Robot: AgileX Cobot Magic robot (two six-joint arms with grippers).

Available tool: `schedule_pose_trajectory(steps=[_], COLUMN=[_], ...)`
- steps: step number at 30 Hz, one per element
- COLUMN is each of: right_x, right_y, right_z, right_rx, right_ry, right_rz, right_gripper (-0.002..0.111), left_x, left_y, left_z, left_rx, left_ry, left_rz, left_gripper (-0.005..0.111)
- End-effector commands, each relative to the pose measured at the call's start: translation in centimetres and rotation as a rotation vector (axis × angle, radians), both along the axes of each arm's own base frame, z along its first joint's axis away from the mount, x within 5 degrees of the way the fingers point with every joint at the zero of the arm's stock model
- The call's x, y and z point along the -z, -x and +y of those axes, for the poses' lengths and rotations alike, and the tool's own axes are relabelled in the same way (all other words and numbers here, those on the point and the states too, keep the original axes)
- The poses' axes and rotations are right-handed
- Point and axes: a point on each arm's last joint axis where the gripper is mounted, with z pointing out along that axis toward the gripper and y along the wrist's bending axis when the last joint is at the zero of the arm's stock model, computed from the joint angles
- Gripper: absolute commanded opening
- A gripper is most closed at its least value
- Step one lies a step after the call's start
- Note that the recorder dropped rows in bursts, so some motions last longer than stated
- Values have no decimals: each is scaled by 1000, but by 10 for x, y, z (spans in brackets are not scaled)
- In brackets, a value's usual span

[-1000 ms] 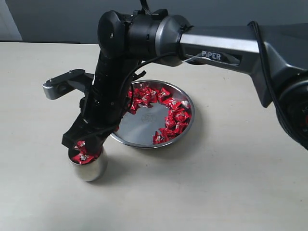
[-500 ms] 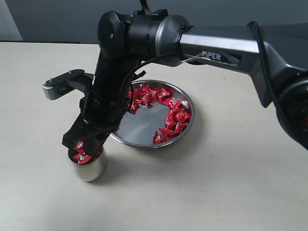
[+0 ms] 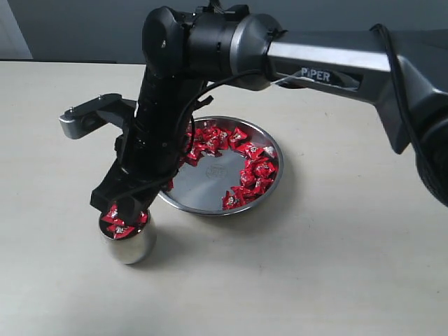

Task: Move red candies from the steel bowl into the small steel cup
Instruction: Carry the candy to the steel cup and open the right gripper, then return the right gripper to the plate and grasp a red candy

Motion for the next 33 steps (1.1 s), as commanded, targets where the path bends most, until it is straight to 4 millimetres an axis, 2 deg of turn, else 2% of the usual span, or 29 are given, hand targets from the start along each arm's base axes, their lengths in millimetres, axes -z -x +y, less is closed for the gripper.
schedule_pose_trajectory(steps=[1, 5, 10, 13, 16, 21, 26, 30, 33], right_x=[-26, -42, -53, -55, -56, -66, -82, -76, -61], right_y=[1, 1, -2, -5, -10, -17, -31, -51, -68], right_z=[-8, -14, -16, -16, -15, -22, -42, -60, -74], right_rx=[-19, -7, 10, 29, 66, 133, 205, 265, 311], right_ry=[-10, -10, -31, -41, -43, -20, -53, -32, 13], right_rz=[-88, -144, -211, -245, -289, -390, -393, -383, -346], right_gripper=[36, 36, 34, 22, -1, 0, 0, 0, 1], left_x=[0, 0, 0, 0, 1, 1, 1, 1, 1], left_y=[0, 0, 0, 0, 0, 0, 0, 0, 0], left_z=[0, 0, 0, 0, 0, 0, 0, 0, 0], left_rx=[-7, -7, -7, -7, -7, -7, -7, -7, -7], left_ry=[1, 1, 1, 1, 1, 1, 1, 1, 1], left_rz=[-12, -12, -12, -12, -10, -10, -10, -10, -10], left_gripper=[0, 0, 0, 0, 0, 0, 0, 0, 0])
